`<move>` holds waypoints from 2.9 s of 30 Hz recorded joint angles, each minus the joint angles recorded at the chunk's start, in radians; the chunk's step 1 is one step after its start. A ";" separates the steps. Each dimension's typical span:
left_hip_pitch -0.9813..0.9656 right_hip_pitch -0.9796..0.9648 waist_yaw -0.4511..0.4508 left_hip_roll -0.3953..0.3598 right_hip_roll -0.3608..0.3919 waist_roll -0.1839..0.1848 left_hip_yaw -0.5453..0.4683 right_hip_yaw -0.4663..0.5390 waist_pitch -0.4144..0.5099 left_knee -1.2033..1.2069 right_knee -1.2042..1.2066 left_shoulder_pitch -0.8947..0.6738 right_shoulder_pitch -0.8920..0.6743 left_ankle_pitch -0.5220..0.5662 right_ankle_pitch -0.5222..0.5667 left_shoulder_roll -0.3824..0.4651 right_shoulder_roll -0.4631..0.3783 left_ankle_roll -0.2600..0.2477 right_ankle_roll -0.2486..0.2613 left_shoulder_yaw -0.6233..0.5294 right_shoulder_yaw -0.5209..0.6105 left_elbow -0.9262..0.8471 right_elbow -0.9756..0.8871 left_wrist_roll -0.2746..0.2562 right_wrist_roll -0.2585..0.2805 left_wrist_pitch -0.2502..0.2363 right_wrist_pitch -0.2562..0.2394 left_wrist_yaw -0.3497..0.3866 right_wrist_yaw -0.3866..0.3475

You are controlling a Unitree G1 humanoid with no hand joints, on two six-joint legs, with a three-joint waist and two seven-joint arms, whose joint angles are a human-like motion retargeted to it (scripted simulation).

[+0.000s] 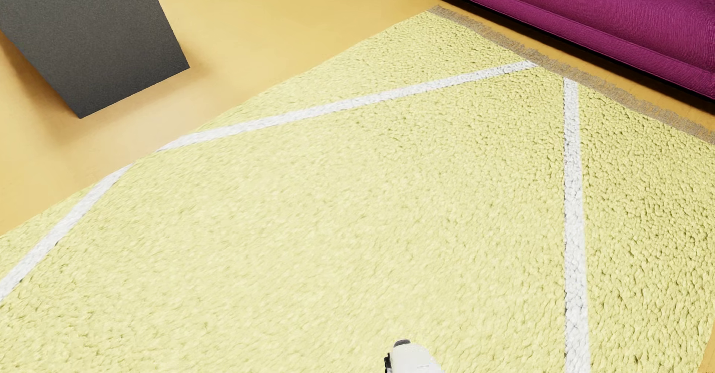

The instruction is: Walk towards the armchair

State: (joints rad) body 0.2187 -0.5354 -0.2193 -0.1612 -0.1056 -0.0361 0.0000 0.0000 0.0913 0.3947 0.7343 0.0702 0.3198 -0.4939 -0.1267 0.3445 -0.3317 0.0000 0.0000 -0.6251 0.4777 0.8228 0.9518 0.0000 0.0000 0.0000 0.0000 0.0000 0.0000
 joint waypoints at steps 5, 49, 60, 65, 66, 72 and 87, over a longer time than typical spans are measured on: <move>0.115 -0.100 -0.102 0.053 0.010 0.023 0.000 0.000 -0.018 0.012 0.072 0.002 0.004 0.052 -0.031 -0.010 0.002 0.000 0.000 -0.002 -0.002 0.059 0.068 0.000 0.000 0.000 0.000 0.000 0.000; -0.637 0.750 0.302 0.069 0.066 -0.027 0.000 0.000 -0.007 0.068 -0.204 0.225 -0.109 0.350 -0.172 0.027 -0.069 0.000 0.000 -0.072 -0.088 0.096 -0.209 0.000 0.000 0.000 0.000 0.000 0.000; -0.050 0.145 -0.016 -0.018 0.003 -0.019 0.000 0.000 -0.003 0.041 -0.168 0.115 0.039 0.206 -0.035 0.060 -0.048 0.000 0.000 0.019 -0.066 0.030 -0.058 0.000 0.000 0.000 0.000 0.000 0.000; 0.021 0.064 -0.141 0.053 0.005 0.103 0.000 0.000 -0.023 0.440 0.072 0.104 0.082 0.472 0.064 0.037 -0.063 0.000 0.000 0.096 -0.083 -0.015 0.023 0.000 0.000 0.000 0.000 0.000 0.000; -0.068 0.097 -0.103 0.057 0.009 0.106 0.000 0.000 -0.015 0.660 0.114 0.102 0.067 0.643 0.010 0.029 -0.054 0.000 0.000 0.075 -0.077 -0.003 0.053 0.000 0.000 0.000 0.000 0.000 0.000; -0.650 0.602 0.212 0.079 -0.074 0.013 0.000 0.000 -0.004 0.469 -0.133 0.193 0.057 0.783 -0.160 -0.007 -0.029 0.000 0.000 -0.030 -0.034 0.075 -0.116 0.000 0.000 0.000 0.000 0.000 0.000; -0.209 0.198 0.089 -0.043 0.005 -0.024 0.000 0.000 0.036 0.117 0.361 0.165 0.028 0.369 -0.135 0.048 -0.045 0.000 0.000 0.068 0.014 -0.046 -0.075 0.000 0.000 0.000 0.000 0.000 0.000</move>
State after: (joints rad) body 0.0097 -0.3370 -0.1300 -0.2039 -0.1009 -0.0600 0.0000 0.0000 0.1270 0.5117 1.0951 0.2352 0.3482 -0.1253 -0.2619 0.3928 -0.3763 0.0000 0.0000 -0.5574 0.4917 0.7768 0.8773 0.0000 0.0000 0.0000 0.0000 0.0000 0.0000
